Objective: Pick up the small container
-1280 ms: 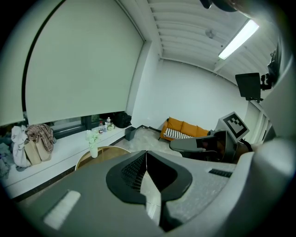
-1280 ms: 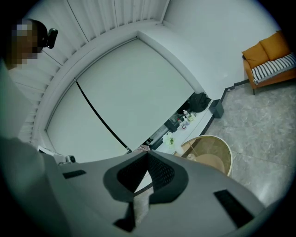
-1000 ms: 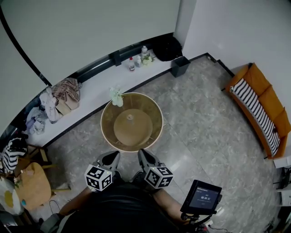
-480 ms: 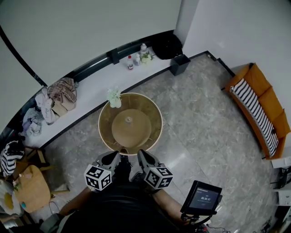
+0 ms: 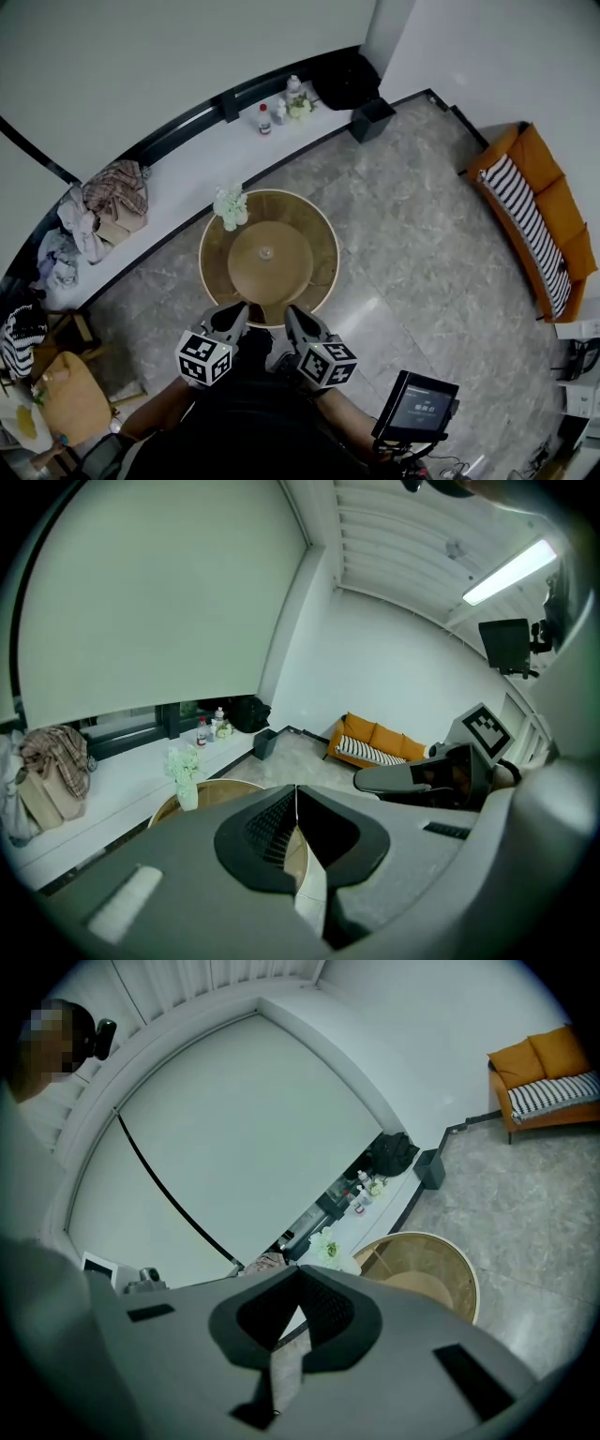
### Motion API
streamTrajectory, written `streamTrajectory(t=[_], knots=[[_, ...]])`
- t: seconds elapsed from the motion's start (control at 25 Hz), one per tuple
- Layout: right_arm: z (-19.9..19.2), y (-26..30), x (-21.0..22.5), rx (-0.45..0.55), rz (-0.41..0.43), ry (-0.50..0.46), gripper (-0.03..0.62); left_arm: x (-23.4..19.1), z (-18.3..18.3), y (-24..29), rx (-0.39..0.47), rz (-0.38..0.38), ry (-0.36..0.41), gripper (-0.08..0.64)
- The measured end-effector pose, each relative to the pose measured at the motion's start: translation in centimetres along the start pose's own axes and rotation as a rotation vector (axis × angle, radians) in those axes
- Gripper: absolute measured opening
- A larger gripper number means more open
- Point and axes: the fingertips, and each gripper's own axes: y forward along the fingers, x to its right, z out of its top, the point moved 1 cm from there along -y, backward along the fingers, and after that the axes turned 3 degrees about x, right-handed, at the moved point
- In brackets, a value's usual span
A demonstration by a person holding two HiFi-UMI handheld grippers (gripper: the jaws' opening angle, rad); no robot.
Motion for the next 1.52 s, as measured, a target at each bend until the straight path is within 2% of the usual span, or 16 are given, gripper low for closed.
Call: streamTrajectory(t=[0.28, 0.44, 0.64, 0.92, 1.32, 1.52], knots=[[0.1, 4.5, -0.3, -0.031, -0.035, 0.014, 0.006, -5.2, 1.0, 1.9, -0.016, -0.006, -0.036, 0.002], [1.5, 5.2, 0.3, -0.015, -0.09, 0.008, 0.006, -6.9, 0.7, 3.0, -0.046, -0.042, -0.037, 0.002], [1.6, 6.0, 0.6, -0.011, -0.134, 0.011, 0.006, -8.1, 0.3, 5.0, -0.088, -0.092, 0.012, 0.002], [-0.1, 6.9, 1.9, -0.045, -0.168, 0.034, 0.006, -9.7, -0.9, 6.6, -0.1, -0.113, 0.088, 0.002], [0.4, 9.7, 7.4, -0.059, -0.166, 0.033, 0.006, -11.2, -2.8, 11.1, -0.122, -0.047, 0.232, 0.002], [0.3, 11.3, 10.6, -0.073, -0.162, 0.025, 0.006, -12.5, -5.1, 14.6, -0.172, -0.015, 0.315, 0.002]])
